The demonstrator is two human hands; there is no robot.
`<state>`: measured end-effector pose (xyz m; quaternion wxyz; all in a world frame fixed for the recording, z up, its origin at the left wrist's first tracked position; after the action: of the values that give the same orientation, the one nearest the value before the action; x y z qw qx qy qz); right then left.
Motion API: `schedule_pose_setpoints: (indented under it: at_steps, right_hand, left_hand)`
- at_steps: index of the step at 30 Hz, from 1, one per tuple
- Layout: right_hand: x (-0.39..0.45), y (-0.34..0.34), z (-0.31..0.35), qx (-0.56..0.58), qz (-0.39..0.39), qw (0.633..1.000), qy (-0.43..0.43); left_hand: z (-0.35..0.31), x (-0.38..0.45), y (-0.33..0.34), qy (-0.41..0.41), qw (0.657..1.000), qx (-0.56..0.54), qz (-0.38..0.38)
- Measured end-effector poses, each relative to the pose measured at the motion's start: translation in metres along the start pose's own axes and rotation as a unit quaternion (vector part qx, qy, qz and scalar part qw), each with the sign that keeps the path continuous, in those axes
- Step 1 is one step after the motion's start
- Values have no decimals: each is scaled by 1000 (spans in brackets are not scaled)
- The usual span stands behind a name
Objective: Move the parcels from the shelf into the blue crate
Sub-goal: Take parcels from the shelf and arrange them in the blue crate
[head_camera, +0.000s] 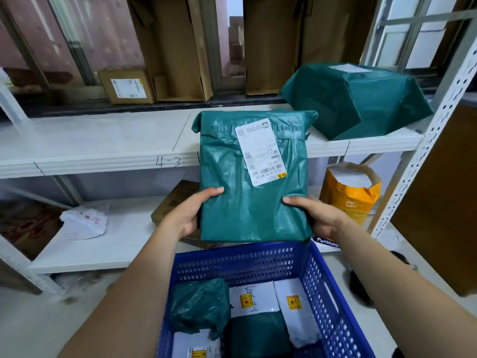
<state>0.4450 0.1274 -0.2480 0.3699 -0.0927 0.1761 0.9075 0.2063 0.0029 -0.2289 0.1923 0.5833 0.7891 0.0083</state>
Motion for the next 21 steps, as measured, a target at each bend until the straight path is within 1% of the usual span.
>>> schedule_pose_setpoints:
  at_steps: [4, 7, 10, 13, 15, 17, 19, 21]
  right_hand:
    - [-1, 2, -30, 12, 22, 999, -25]
    - [-1, 3, -50, 0, 32, 999, -34]
    - [-1, 7, -61, 61, 43, 997, -11]
    - [-1, 18, -56, 58, 32, 998, 1]
    - [1, 25, -53, 59, 31, 998, 8]
    - [4, 27, -50, 41, 16, 999, 5]
    - [8, 24, -50, 20, 0, 1000, -3]
    - [13, 24, -48, 24, -4, 1000, -5]
  left_hand:
    - [38, -6, -15, -26, 1000, 4, -3]
    - [69, -12, -27, -34, 999, -33, -12]
    - [96, -18, -45, -49, 994, -85, -49]
    - [119, -28, -56, -56, 982, -155, -88]
    - [131, -35, -60, -40, 978, -178, -102]
    - [138, -38, -62, -19, 977, -189, -101]
    - [142, -39, -60, -21, 975, -202, -95]
    - [141, -42, -56, -20, 968, -227, -101]
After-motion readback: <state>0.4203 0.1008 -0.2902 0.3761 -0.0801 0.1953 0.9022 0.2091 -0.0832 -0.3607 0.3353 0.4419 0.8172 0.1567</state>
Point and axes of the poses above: each hand's wrist, its own x-axis towards the middle knuckle, its own y-axis out of the palm, z = x × y, the point moved 4 cm from there along x, towards the middle knuckle
